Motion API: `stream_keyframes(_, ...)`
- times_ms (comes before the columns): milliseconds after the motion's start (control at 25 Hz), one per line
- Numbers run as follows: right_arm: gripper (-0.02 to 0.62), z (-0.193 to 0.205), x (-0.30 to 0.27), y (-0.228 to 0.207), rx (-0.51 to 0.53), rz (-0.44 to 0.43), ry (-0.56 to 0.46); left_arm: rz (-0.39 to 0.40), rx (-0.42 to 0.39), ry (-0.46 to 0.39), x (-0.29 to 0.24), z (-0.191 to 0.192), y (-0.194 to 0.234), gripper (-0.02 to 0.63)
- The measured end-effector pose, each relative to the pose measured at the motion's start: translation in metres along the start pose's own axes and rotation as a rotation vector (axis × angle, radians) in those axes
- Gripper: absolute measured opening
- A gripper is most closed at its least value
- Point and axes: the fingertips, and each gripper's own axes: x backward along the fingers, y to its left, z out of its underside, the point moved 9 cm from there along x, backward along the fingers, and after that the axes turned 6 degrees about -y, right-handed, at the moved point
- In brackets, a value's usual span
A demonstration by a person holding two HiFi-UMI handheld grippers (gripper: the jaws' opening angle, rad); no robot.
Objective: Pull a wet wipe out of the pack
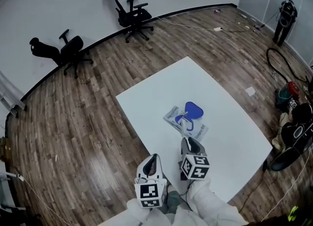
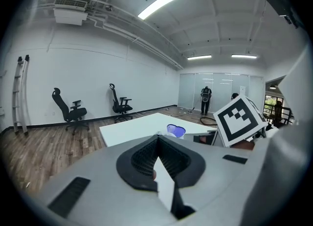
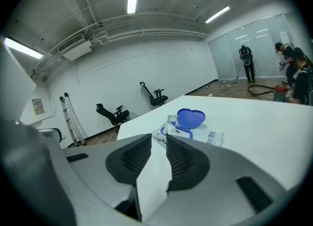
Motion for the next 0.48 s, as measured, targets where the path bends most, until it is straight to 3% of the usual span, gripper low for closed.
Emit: stream_keyframes(480, 0.078, 0.013, -0.035, -0.011, 0.048, 0.034, 0.065, -0.029, 0.006, 0.016, -0.023, -0.002, 0.011, 0.000)
